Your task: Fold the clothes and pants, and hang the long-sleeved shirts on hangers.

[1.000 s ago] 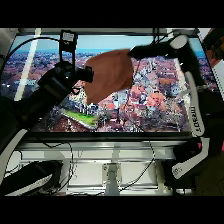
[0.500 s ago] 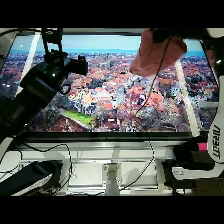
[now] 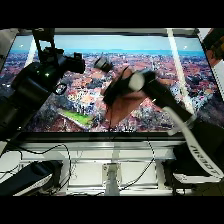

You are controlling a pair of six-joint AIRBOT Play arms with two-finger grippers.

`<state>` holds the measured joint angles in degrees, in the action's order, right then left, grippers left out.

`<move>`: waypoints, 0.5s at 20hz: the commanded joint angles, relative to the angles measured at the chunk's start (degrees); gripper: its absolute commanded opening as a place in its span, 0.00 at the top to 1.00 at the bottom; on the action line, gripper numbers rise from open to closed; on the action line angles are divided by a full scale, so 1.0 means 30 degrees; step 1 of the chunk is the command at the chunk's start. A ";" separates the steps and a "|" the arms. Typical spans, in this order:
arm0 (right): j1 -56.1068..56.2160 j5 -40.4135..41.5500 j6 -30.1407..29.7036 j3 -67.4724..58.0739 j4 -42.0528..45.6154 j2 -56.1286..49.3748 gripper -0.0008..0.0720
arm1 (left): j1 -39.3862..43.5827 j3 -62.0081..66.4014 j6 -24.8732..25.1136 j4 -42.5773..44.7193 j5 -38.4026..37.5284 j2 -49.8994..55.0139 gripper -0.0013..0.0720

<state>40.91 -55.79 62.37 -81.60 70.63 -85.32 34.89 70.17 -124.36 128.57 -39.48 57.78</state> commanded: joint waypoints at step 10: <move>0.3417 0.4772 -0.0648 0.1188 0.0670 -0.1581 0.50 | -0.0051 0.0022 0.0015 0.0022 -0.0219 -0.0007 0.16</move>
<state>50.72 -41.43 60.97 -78.19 72.86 -89.65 34.79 70.17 -124.33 128.62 -39.70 57.74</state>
